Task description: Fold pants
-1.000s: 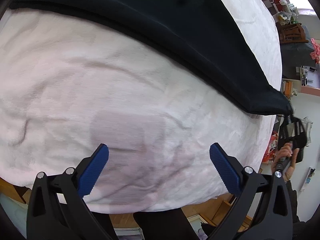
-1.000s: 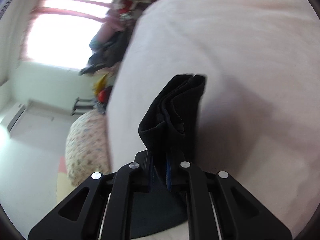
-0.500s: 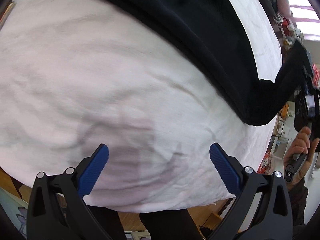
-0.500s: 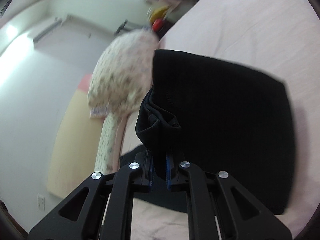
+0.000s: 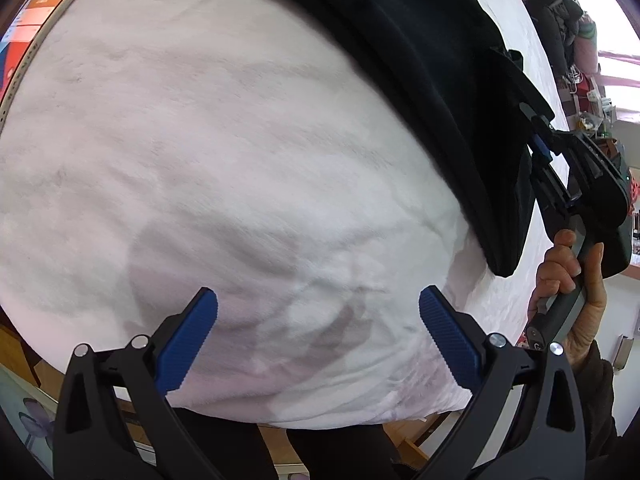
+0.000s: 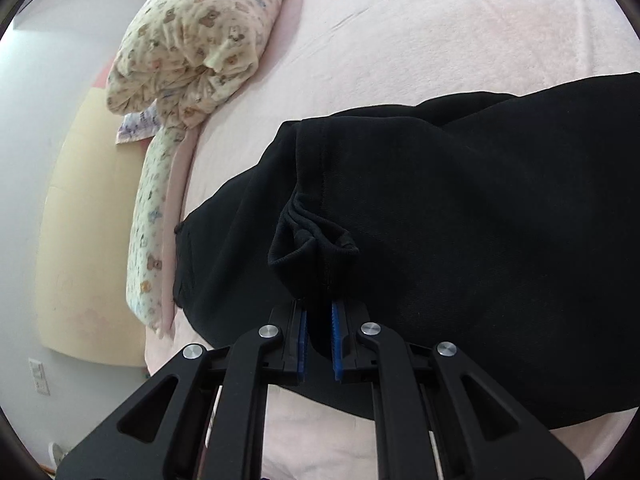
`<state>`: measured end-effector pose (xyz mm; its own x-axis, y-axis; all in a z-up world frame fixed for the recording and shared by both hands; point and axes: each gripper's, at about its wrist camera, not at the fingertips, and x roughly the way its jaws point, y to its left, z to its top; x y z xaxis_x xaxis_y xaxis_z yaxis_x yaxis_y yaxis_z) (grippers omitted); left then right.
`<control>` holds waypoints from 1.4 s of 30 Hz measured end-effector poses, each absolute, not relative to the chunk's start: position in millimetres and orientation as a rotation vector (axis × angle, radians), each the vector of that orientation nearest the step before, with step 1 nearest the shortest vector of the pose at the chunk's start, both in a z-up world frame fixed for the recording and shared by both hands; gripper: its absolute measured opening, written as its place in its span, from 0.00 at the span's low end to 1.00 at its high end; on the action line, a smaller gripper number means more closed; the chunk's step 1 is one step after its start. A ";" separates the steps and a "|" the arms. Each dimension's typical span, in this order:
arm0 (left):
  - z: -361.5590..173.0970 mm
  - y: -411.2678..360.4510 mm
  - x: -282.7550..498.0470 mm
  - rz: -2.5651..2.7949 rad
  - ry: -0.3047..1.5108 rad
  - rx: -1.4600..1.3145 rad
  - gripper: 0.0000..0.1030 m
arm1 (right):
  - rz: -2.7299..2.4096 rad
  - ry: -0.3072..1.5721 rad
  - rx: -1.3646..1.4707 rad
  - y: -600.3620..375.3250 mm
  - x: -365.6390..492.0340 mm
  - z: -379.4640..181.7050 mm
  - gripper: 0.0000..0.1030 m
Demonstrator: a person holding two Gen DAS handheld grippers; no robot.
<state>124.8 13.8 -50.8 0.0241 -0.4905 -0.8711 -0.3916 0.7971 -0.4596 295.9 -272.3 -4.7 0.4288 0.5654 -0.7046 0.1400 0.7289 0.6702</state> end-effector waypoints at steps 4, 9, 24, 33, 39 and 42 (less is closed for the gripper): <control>-53.3 14.9 124.1 -0.096 1.588 -0.723 0.98 | 0.306 1.119 0.683 -269.4 295.5 -0.4 0.09; -55.3 12.1 126.7 -0.102 1.596 -0.713 0.98 | 0.324 1.150 0.592 -246.2 301.0 -3.2 0.09; -57.1 8.0 139.2 -0.102 1.616 -0.693 0.98 | 0.392 1.251 0.249 -191.5 284.9 2.1 0.73; -60.7 12.5 145.3 -0.092 1.611 -0.696 0.98 | 0.184 1.038 0.117 -211.3 269.1 20.3 0.42; -54.0 29.9 152.5 -0.086 1.578 -0.631 0.98 | 0.251 1.068 -0.116 -161.7 279.2 -9.6 0.40; -51.9 38.3 156.0 -0.068 1.565 -0.610 0.98 | 0.277 1.047 -0.284 -136.9 277.6 -17.4 0.36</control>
<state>156.0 38.3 -51.9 0.0359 -0.4151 -0.9091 -0.3344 0.8522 -0.4023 277.6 -136.9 -17.4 0.4727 0.0888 -0.8767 -0.3560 0.9294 -0.0978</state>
